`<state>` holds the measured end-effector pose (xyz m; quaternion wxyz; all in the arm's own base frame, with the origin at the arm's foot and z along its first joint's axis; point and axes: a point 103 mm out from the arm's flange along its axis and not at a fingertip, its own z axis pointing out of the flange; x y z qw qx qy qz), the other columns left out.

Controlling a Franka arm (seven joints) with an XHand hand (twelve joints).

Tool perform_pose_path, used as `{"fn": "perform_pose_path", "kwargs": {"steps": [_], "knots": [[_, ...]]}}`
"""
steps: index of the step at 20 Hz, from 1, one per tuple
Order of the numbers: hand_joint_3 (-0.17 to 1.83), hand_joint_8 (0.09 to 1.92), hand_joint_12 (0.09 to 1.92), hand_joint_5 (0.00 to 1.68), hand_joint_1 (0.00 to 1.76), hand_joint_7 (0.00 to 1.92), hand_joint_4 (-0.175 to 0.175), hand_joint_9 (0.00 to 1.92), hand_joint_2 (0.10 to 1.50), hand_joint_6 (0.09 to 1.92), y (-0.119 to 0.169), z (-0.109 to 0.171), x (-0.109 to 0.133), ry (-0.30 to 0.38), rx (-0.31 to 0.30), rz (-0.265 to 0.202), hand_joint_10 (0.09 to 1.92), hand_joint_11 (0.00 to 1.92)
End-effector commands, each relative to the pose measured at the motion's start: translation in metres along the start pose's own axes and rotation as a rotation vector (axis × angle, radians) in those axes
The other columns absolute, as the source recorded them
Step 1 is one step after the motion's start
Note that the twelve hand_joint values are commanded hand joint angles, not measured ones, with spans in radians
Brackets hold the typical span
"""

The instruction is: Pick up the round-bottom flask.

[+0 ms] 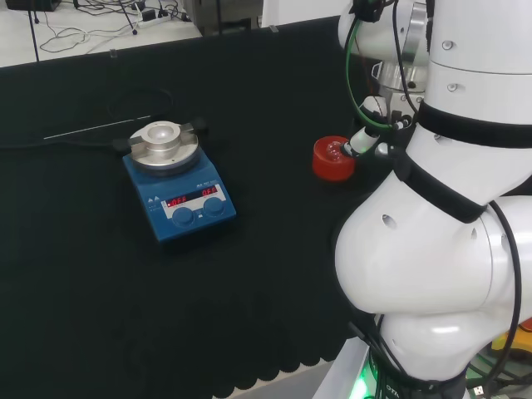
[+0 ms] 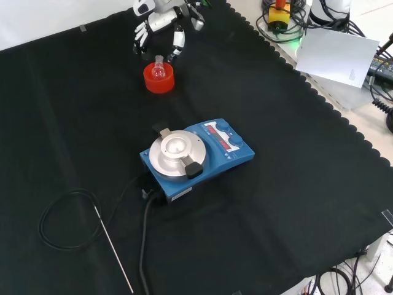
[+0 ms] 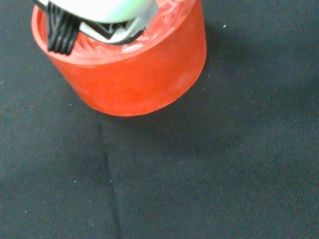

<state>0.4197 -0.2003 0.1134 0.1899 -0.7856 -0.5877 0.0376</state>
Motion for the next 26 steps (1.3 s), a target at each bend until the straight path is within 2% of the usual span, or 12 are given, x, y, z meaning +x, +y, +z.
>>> {"fn": "perform_pose_path", "kwargs": {"steps": [1,22,26], "knots": [[0.66,0.67,1.41,0.62,0.91,0.21,-0.038,0.43,0.58,0.74,-0.002,0.003,-0.004,0.001,0.012,0.004,0.66,0.13],[0.66,0.67,1.41,0.66,0.92,0.22,-0.036,0.44,0.59,0.73,0.005,0.018,-0.002,-0.013,0.04,0.012,0.67,0.13],[0.65,0.67,1.41,0.79,0.91,0.23,-0.046,0.45,0.62,0.7,0.006,0.016,-0.005,-0.011,0.034,0.011,0.67,0.14]]}}
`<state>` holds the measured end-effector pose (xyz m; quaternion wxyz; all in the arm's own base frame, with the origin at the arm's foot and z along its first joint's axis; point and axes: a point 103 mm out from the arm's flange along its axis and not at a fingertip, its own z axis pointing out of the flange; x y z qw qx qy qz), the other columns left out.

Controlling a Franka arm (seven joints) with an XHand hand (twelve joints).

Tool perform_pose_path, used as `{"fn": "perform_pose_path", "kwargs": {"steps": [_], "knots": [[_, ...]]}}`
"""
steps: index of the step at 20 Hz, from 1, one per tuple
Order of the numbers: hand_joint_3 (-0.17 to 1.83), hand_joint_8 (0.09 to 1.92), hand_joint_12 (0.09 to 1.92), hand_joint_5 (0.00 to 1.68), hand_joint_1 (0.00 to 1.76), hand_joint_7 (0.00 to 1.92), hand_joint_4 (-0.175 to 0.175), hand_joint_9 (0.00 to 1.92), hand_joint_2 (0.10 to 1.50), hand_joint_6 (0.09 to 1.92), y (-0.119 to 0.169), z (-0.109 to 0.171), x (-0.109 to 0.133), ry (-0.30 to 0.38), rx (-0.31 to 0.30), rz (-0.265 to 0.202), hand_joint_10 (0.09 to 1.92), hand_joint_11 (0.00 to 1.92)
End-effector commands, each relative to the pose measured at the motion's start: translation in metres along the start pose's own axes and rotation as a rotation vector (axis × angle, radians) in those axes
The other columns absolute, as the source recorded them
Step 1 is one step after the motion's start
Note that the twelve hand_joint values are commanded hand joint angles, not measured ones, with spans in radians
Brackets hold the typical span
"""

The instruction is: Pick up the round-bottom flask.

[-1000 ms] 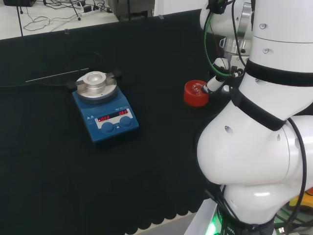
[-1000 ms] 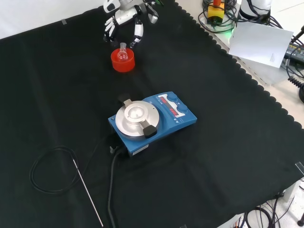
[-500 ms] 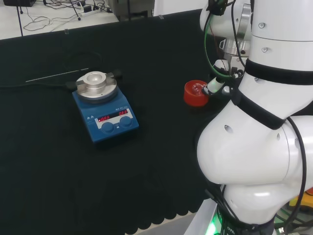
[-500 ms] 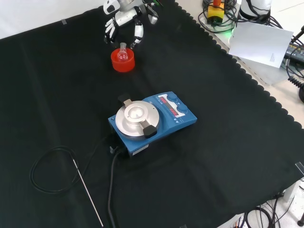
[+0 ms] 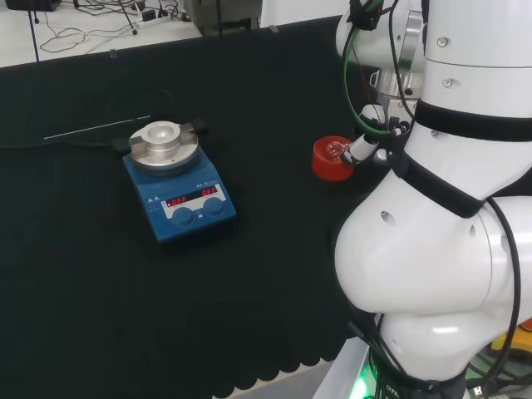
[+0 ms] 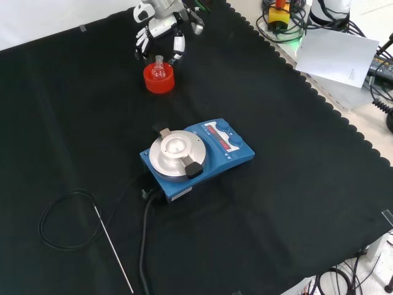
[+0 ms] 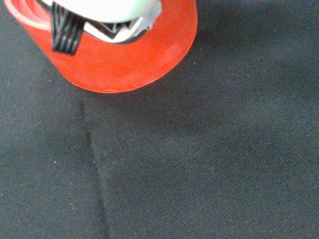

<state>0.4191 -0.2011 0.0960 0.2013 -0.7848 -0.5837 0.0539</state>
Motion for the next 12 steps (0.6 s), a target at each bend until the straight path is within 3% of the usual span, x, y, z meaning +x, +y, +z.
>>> {"fn": "perform_pose_path", "kwargs": {"steps": [1,2,4,5,6,9,12], "knots": [[0.65,0.67,1.41,0.86,0.91,0.23,-0.058,0.46,0.63,0.7,0.0,-0.001,-0.002,0.003,-0.005,0.0,0.67,0.15],[0.65,0.67,1.4,0.93,0.91,0.23,-0.074,0.46,0.64,0.69,0.0,-0.001,-0.002,0.001,-0.005,0.001,0.67,0.15],[0.52,0.67,1.4,1.06,1.01,0.24,0.086,0.47,0.76,0.8,0.0,-0.002,0.0,-0.011,-0.005,0.004,0.67,0.17],[0.52,0.67,1.4,1.1,1.04,0.25,0.13,0.48,0.77,0.83,0.0,-0.004,0.002,-0.017,-0.004,0.006,0.66,0.18],[0.56,0.66,1.4,1.12,1.06,0.25,0.148,0.48,0.76,0.85,0.0,-0.006,0.005,-0.022,-0.004,0.006,0.66,0.18],[0.72,0.66,1.39,1.14,1.1,0.27,0.11,0.51,0.69,0.93,-0.002,-0.013,0.011,-0.035,-0.012,0.006,0.64,0.21],[0.79,0.66,1.38,1.14,1.11,0.28,0.099,0.52,0.66,0.97,-0.004,-0.023,0.015,-0.042,-0.025,0.004,0.63,0.22]]}}
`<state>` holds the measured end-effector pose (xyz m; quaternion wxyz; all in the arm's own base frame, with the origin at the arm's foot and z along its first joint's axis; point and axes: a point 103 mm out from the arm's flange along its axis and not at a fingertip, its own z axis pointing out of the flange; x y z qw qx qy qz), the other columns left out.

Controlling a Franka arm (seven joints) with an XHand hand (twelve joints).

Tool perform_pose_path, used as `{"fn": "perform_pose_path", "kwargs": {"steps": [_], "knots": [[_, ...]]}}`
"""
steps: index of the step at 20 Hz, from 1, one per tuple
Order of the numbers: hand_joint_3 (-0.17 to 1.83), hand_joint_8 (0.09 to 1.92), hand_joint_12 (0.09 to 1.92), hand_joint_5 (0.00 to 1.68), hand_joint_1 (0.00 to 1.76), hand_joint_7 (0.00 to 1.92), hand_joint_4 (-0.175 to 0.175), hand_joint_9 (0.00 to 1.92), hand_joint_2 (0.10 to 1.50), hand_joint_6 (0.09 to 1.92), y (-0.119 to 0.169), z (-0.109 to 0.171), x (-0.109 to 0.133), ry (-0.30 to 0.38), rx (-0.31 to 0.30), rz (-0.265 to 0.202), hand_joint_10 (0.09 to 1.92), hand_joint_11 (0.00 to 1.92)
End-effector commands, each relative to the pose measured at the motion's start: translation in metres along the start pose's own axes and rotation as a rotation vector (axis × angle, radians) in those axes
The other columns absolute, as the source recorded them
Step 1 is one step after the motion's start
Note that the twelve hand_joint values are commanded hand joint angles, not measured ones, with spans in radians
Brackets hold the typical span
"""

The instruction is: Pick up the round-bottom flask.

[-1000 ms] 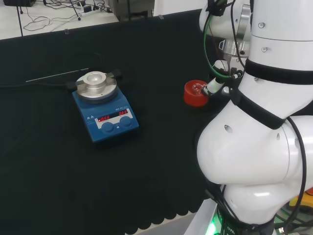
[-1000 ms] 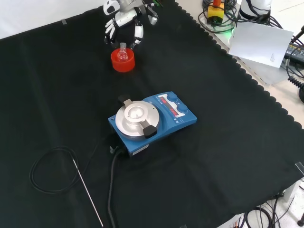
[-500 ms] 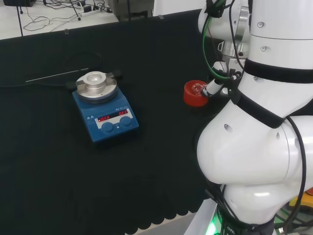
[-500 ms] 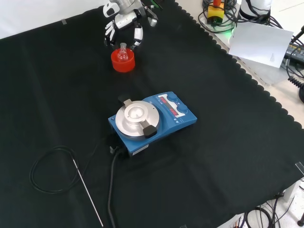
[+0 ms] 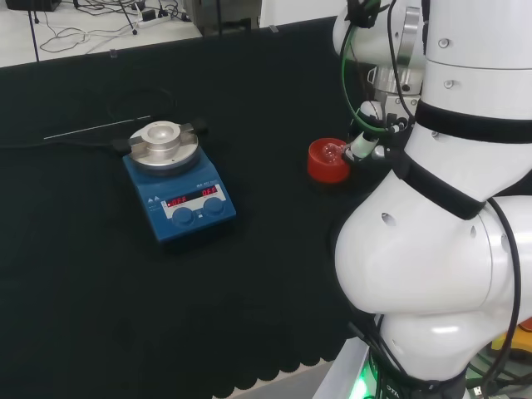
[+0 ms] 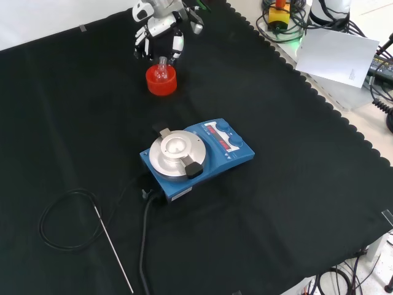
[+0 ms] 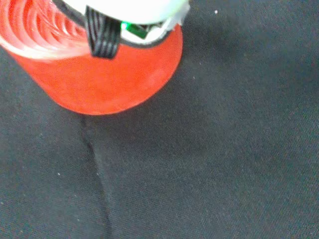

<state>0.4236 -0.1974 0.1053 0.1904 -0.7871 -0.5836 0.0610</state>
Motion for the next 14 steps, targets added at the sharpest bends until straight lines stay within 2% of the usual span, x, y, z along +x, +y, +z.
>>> {"fn": "perform_pose_path", "kwargs": {"steps": [1,8,14], "knots": [[0.8,0.66,1.38,1.14,1.11,0.28,0.099,0.53,0.65,0.98,-0.004,-0.018,0.009,-0.019,-0.02,-0.004,0.63,0.23],[0.84,0.66,1.38,1.13,1.11,0.28,0.101,0.54,0.64,1.01,-0.01,-0.048,0.019,-0.043,-0.038,-0.018,0.63,0.24],[0.84,0.66,1.38,1.13,1.11,0.28,0.101,0.54,0.64,1.01,-0.013,-0.059,0.034,-0.055,-0.043,-0.033,0.63,0.25]]}}
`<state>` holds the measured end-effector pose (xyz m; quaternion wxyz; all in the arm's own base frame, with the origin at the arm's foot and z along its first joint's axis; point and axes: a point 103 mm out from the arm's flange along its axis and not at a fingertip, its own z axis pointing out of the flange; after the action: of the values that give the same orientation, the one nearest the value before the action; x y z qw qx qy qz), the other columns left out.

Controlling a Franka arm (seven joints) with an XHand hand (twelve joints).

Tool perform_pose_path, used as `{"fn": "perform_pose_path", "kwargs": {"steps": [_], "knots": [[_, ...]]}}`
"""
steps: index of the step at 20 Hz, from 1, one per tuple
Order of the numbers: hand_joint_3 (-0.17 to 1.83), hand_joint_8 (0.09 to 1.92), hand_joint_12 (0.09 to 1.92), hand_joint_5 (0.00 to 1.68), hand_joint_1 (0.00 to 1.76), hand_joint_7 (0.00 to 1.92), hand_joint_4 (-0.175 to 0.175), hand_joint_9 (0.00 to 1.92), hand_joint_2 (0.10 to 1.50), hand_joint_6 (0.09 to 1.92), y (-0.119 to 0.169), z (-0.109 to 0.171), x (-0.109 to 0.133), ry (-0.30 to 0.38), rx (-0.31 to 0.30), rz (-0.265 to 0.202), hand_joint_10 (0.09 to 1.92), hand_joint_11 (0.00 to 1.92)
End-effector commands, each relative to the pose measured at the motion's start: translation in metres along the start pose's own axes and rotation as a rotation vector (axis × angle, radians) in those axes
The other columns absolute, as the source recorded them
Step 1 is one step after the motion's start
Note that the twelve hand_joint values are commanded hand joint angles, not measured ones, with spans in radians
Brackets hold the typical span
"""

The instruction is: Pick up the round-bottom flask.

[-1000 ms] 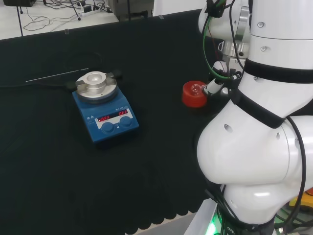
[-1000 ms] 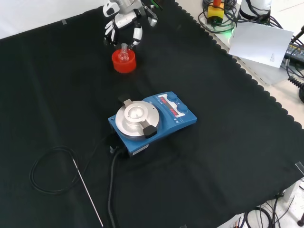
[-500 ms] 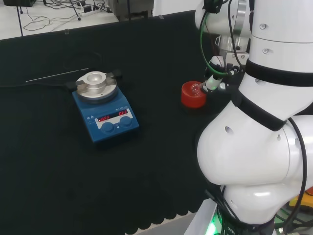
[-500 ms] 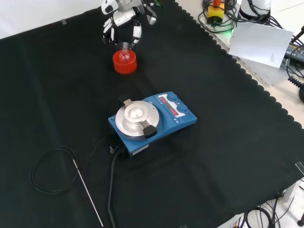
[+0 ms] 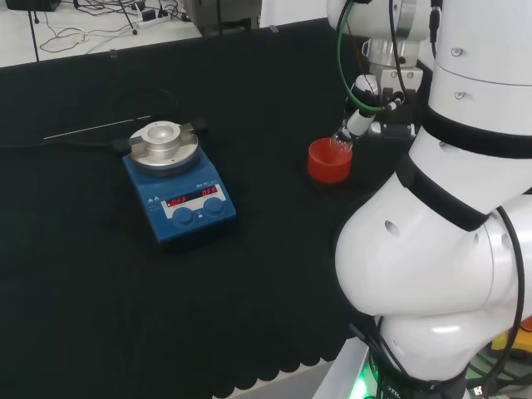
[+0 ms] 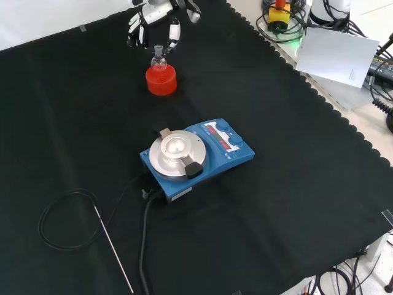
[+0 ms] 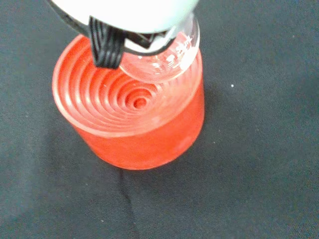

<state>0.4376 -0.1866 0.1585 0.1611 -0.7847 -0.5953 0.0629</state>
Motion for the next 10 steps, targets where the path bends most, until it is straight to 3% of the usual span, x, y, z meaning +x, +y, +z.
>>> {"fn": "perform_pose_path", "kwargs": {"steps": [1,10], "knots": [[0.84,0.66,1.38,1.13,1.11,0.28,0.101,0.54,0.64,1.01,-0.003,-0.01,0.016,-0.012,0.001,-0.021,0.63,0.25],[0.84,0.66,1.38,1.13,1.11,0.28,0.101,0.54,0.63,1.01,-0.006,-0.04,0.051,-0.056,-0.004,-0.065,0.63,0.25]]}}
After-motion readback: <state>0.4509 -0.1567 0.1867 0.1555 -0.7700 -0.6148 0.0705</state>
